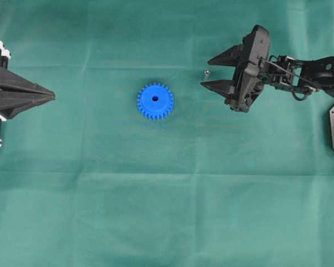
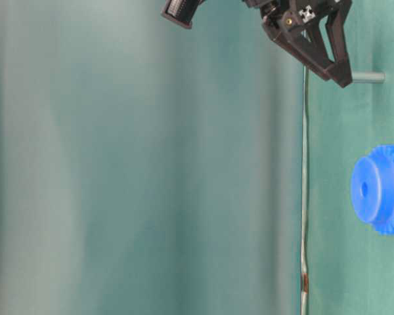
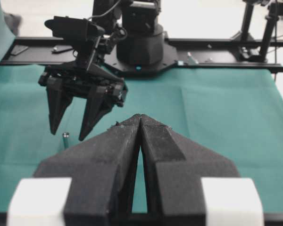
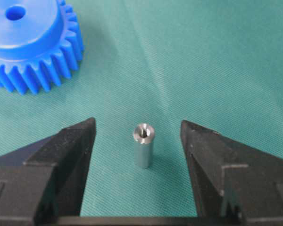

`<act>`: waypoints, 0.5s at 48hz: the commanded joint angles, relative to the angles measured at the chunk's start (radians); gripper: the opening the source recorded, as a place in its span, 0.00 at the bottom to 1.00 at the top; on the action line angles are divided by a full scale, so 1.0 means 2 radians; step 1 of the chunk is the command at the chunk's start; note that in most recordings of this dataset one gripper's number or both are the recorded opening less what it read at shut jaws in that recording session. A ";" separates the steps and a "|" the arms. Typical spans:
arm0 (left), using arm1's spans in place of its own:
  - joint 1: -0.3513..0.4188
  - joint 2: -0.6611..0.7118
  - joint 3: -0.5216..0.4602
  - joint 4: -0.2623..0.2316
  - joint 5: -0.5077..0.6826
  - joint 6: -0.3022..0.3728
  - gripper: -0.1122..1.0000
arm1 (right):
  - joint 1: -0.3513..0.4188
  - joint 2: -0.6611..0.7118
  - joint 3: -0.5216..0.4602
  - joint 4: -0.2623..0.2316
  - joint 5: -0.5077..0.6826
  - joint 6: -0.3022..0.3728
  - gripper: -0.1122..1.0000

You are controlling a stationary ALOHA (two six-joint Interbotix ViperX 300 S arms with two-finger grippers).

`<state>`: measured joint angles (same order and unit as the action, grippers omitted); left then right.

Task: Insert the shaft placed at a random location into the center hole of the medium gear at another random location.
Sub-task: 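Close the right gripper on the silver shaft and lift it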

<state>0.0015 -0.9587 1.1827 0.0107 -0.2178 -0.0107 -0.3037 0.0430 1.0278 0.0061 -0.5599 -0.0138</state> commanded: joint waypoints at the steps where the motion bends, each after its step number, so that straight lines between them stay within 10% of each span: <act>1: 0.000 0.003 -0.013 0.002 -0.002 -0.001 0.10 | -0.002 -0.004 -0.008 0.003 -0.008 0.002 0.73; 9: -0.001 0.003 -0.013 0.002 -0.002 -0.001 0.10 | -0.002 -0.004 -0.008 0.005 -0.008 0.002 0.66; 19: 0.000 0.003 -0.013 0.002 0.002 -0.001 0.10 | -0.002 -0.003 -0.005 0.003 -0.005 -0.001 0.23; 24: 0.000 0.004 -0.013 0.002 0.002 -0.001 0.10 | -0.002 -0.003 -0.007 0.002 -0.005 -0.001 0.22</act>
<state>0.0015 -0.9587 1.1827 0.0107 -0.2102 -0.0107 -0.3037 0.0460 1.0278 0.0123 -0.5630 -0.0138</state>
